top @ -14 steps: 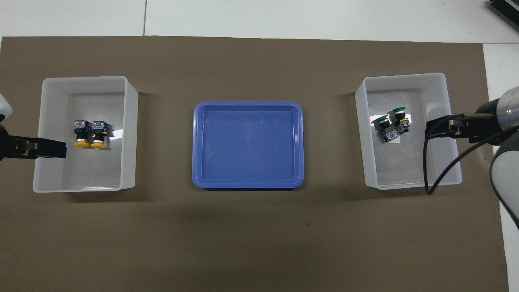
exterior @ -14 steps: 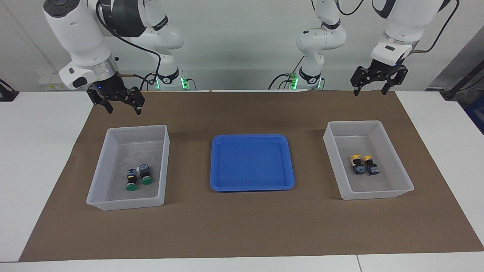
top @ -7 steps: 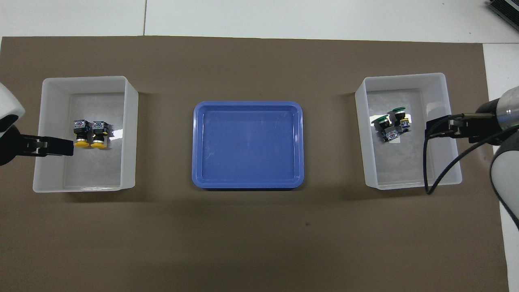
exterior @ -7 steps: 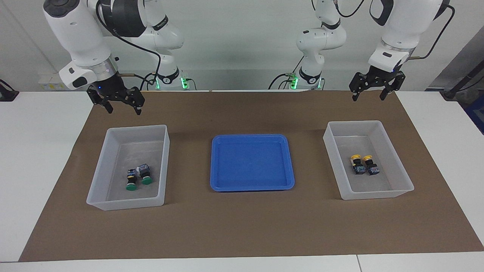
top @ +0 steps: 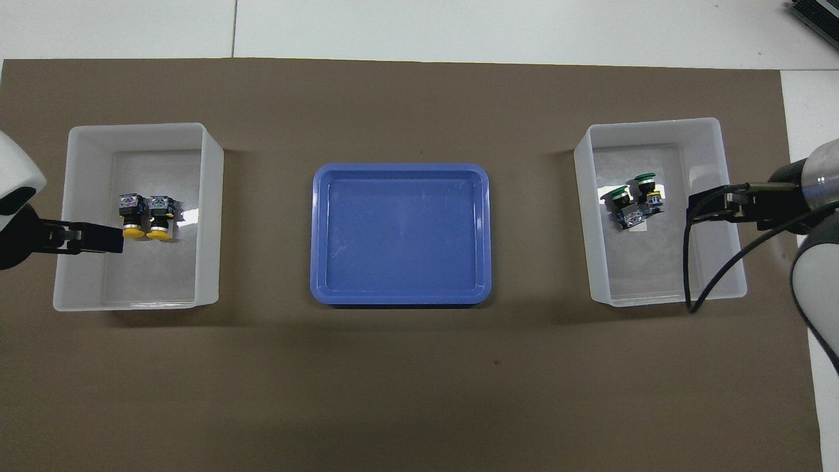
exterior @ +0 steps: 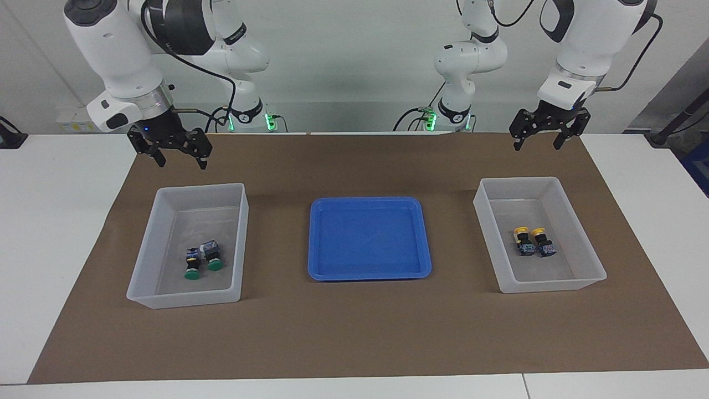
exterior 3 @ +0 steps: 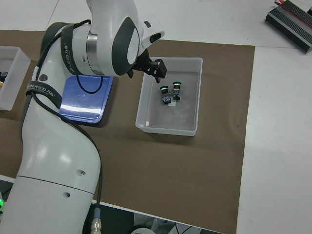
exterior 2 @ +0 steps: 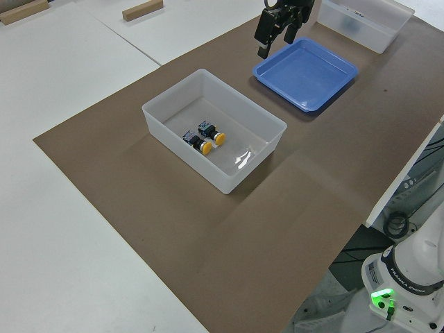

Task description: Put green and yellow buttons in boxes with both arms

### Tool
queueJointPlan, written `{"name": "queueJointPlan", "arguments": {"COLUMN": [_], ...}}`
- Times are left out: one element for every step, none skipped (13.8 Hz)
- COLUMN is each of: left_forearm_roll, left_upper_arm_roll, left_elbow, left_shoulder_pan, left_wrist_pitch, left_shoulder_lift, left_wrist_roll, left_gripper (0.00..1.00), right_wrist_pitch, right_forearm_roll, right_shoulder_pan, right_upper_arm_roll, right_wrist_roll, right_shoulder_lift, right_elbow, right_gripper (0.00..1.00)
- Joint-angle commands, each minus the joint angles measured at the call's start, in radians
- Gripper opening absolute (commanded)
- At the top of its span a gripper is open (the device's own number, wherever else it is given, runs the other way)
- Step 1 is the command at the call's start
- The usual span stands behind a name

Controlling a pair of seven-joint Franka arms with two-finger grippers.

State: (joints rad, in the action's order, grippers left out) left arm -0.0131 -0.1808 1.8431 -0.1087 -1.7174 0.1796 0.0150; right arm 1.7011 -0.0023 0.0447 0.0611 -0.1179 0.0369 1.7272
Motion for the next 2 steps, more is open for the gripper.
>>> {"name": "queueJointPlan", "arguments": {"left_forearm_roll": [0.010, 0.010], "left_upper_arm_roll": [0.007, 0.007], "left_elbow": [0.030, 0.030], "left_shoulder_pan": [0.007, 0.009], "left_wrist_pitch": [-0.018, -0.018], "left_shoulder_lift": [0.021, 0.023], "left_wrist_roll": [-0.003, -0.003], "left_gripper": [1.00, 1.00], "right_wrist_pitch": [0.029, 0.028], "right_forearm_roll": [0.022, 0.022], "right_shoulder_pan": [0.003, 0.003], "right_upper_arm_roll": [0.003, 0.002], "right_wrist_roll": [-0.017, -0.017], "right_shoulder_lift": [0.009, 0.009], "right_elbow": [0.025, 0.026], "right_gripper": [1.00, 1.00]}}
